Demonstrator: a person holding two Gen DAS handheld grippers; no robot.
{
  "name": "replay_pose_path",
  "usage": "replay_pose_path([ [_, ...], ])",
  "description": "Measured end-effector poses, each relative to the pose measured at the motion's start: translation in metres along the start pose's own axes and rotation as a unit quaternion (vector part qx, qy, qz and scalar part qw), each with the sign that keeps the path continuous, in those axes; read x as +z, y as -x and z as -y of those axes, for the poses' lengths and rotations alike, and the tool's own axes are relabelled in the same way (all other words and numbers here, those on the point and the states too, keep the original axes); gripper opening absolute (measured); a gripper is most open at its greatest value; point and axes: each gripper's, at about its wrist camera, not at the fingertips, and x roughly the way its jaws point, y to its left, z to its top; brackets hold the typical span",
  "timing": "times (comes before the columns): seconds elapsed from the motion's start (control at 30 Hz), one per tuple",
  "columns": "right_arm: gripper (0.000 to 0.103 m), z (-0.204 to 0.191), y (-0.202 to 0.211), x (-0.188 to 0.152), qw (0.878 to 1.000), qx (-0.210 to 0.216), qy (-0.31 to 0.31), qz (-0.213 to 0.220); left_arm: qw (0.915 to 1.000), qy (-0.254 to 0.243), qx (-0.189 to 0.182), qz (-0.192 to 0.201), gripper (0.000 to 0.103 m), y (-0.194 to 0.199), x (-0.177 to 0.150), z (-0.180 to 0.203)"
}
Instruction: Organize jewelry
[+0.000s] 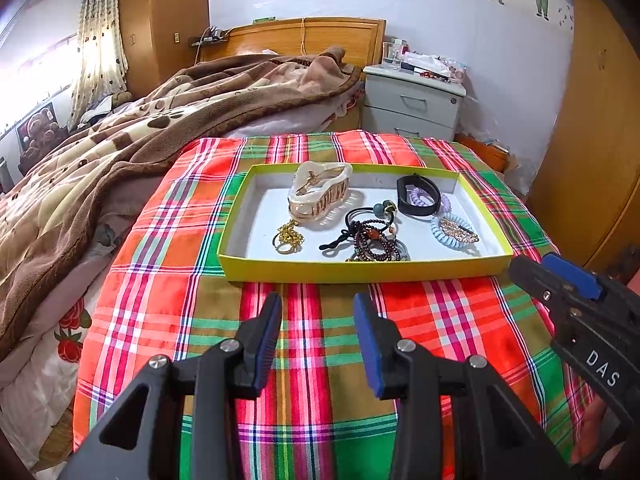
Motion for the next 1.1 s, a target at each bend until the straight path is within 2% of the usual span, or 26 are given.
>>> replay_pose_path([
  [1.1,0.046,0.0005,-0.0008,0.0004,1.0,-0.001,0.0,0.0,1.0,-0.002,0.006,-0.001,0.039,-0.0013,-0.0002,-0.0002],
])
